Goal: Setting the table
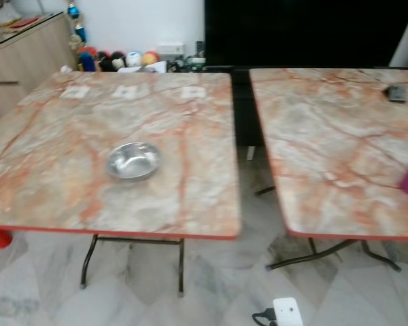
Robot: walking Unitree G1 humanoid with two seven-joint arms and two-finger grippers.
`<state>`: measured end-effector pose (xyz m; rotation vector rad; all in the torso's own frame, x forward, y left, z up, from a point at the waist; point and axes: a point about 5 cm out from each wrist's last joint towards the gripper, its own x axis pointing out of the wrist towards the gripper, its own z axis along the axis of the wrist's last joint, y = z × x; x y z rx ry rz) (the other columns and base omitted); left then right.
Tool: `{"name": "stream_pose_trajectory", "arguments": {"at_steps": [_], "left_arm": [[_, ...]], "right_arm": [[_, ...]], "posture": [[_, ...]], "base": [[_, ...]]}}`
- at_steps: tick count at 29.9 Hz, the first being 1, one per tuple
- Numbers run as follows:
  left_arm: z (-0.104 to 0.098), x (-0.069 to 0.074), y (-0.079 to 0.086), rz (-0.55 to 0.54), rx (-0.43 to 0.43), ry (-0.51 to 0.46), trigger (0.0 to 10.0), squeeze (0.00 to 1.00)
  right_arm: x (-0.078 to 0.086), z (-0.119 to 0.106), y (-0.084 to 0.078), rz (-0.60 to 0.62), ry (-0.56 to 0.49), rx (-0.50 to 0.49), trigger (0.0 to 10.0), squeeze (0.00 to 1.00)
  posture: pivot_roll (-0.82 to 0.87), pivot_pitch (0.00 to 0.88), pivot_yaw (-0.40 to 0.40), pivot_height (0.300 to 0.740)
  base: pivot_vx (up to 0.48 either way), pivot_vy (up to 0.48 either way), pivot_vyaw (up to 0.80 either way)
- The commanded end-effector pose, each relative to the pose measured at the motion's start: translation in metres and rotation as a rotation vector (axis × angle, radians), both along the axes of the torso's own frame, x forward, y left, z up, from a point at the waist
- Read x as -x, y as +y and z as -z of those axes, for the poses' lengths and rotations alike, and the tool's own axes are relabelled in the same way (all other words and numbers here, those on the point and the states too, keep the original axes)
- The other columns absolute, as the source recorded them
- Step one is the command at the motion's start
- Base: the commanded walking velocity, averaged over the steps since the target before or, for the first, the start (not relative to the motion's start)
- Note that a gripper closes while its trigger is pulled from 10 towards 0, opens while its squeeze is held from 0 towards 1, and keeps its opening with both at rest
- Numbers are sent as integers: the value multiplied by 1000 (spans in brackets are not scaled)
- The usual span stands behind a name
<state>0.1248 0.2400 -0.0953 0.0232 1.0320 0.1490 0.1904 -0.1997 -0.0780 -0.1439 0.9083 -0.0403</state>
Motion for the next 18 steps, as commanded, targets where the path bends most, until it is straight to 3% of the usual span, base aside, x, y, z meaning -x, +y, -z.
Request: {"name": "stream_pose_trajectory", "arguments": {"at_steps": [1, 18], "left_arm": [[2, 6, -1, -8, 2, 19, 10000, 0], [2, 0, -6, 3, 9, 9, 10000, 0]], "right_arm": [[3, 1, -1, 8, 8, -3, 10000, 0], [4, 2, -1, 4, 9, -5, 10000, 0]], "posture": [[26, 82, -2, 740], [26, 69, 2, 740]], "base": [[0, 289, 0], [0, 0, 0]]}}
